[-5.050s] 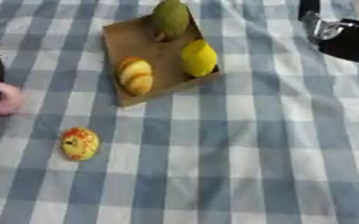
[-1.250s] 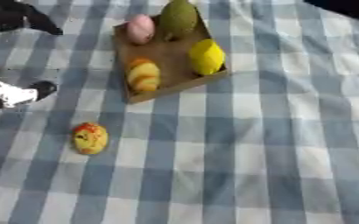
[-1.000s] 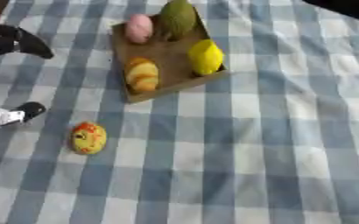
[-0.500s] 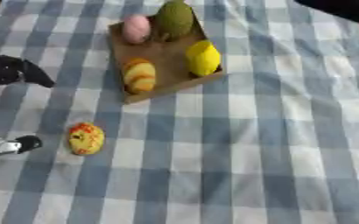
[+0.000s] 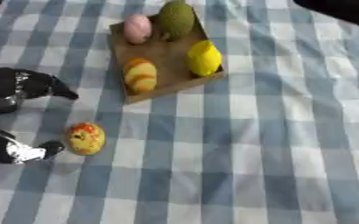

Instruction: Pick up objects on the table and place them in the box.

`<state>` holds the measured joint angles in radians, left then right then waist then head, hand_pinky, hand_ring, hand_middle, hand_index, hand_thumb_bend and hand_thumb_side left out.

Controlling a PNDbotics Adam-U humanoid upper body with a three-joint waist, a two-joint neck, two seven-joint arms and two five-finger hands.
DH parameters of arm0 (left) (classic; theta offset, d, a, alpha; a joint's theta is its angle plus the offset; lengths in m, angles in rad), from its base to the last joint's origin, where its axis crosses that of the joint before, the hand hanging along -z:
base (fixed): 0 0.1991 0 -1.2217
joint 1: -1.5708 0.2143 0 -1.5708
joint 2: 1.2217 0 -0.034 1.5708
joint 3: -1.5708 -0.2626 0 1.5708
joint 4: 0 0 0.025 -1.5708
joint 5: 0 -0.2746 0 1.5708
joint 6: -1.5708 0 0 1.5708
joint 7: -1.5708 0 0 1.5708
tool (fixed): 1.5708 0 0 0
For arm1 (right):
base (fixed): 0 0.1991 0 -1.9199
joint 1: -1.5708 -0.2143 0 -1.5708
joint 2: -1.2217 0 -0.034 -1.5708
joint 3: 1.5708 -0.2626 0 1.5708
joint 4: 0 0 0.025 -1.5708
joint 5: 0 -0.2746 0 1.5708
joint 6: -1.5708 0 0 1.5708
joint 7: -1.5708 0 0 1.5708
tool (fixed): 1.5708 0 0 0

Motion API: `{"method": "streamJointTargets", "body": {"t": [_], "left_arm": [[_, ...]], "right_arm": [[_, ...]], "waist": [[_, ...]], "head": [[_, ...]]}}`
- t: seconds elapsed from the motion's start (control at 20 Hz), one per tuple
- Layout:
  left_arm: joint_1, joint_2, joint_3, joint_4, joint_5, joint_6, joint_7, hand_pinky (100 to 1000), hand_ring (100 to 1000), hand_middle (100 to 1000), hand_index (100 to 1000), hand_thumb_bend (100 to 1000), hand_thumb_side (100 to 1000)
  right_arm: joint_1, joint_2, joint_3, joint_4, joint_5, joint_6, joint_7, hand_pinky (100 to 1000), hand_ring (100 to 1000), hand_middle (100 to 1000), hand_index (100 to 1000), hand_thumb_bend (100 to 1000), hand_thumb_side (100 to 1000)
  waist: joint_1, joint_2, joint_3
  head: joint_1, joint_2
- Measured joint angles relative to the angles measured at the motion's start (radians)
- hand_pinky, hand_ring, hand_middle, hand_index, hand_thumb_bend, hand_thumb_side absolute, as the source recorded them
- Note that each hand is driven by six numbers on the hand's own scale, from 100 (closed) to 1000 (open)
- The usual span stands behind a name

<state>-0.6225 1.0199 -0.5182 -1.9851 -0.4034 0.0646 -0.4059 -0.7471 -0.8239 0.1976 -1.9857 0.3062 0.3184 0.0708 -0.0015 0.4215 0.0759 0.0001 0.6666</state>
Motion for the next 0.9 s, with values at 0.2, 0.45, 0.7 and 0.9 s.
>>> {"method": "streamJointTargets", "body": {"t": [0.2,0.45,0.7,0.9], "left_arm": [[-0.008,-0.018,-0.016,0.0,-0.015,0.035,-0.039,879,832,776,904,347,584],[-0.022,-0.032,-0.034,0.0,-0.024,0.057,-0.088,876,831,774,892,318,556],[-0.037,-0.041,-0.049,0.0,-0.05,0.089,-0.127,881,835,778,888,298,535],[-0.042,-0.049,-0.06,0.0,-0.082,0.11,-0.161,881,835,779,886,279,517]], "right_arm": [[0.0,0.0,0.0,0.0,-0.001,-0.001,-0.002,684,699,776,815,100,667],[0.0,0.001,0.0,0.0,-0.002,0.001,-0.007,683,698,777,815,100,672],[0.001,0.001,0.0,0.0,-0.004,0.001,-0.008,682,698,777,814,100,674],[0.005,0.001,0.0,0.0,-0.006,-0.001,-0.01,682,697,776,814,100,676]], "waist": [[0.0,0.0,-0.003],[0.0,0.003,-0.007],[0.001,0.004,-0.01],[0.002,0.008,-0.014]], "head": [[0.003,0.0],[0.004,0.0],[0.007,-0.001],[0.008,-0.001]]}}
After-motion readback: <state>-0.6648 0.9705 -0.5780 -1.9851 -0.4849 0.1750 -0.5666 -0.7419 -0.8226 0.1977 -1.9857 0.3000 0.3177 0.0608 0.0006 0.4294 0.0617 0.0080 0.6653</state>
